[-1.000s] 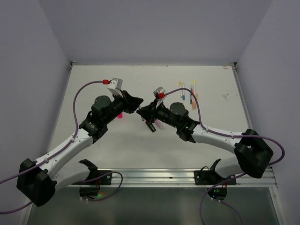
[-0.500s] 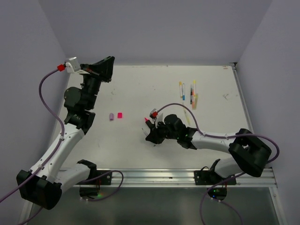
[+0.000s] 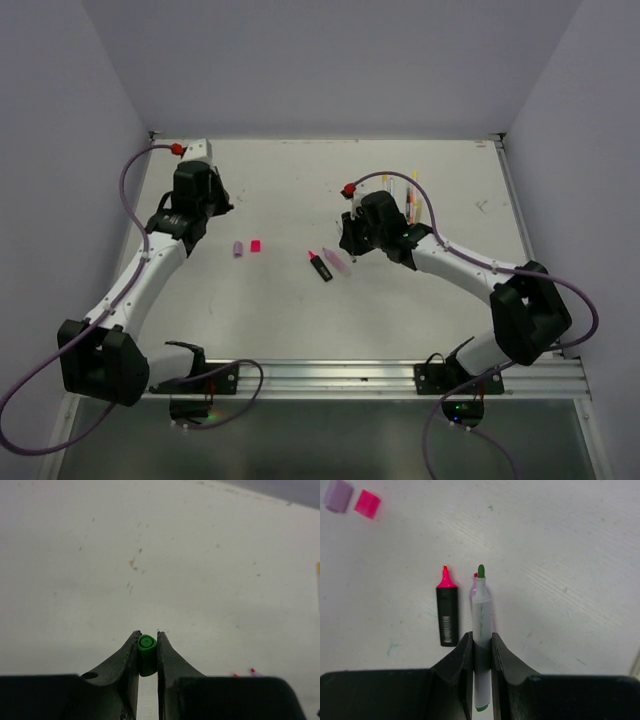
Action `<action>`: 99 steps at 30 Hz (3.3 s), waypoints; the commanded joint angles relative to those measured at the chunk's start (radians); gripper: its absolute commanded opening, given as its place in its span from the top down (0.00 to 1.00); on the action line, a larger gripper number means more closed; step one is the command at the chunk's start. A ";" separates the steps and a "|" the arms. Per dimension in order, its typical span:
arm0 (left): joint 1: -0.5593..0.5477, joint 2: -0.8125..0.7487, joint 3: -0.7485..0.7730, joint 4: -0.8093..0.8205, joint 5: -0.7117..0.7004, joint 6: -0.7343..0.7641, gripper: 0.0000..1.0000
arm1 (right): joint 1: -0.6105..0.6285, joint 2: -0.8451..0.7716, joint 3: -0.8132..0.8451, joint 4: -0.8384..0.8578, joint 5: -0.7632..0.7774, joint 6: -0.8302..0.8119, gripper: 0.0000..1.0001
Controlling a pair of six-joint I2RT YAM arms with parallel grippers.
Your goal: Open the pen caps
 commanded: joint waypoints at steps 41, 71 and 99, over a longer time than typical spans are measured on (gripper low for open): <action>0.131 0.427 -0.015 -0.164 0.128 0.162 0.61 | -0.047 0.310 0.263 -0.236 -0.017 -0.130 0.56; 0.129 -0.444 -0.333 0.022 0.066 0.094 0.00 | -0.354 0.293 0.175 -0.333 0.222 0.085 0.37; 0.128 -0.470 -0.324 0.138 0.554 -0.059 0.02 | -0.199 0.113 0.096 -0.193 0.035 -0.007 1.00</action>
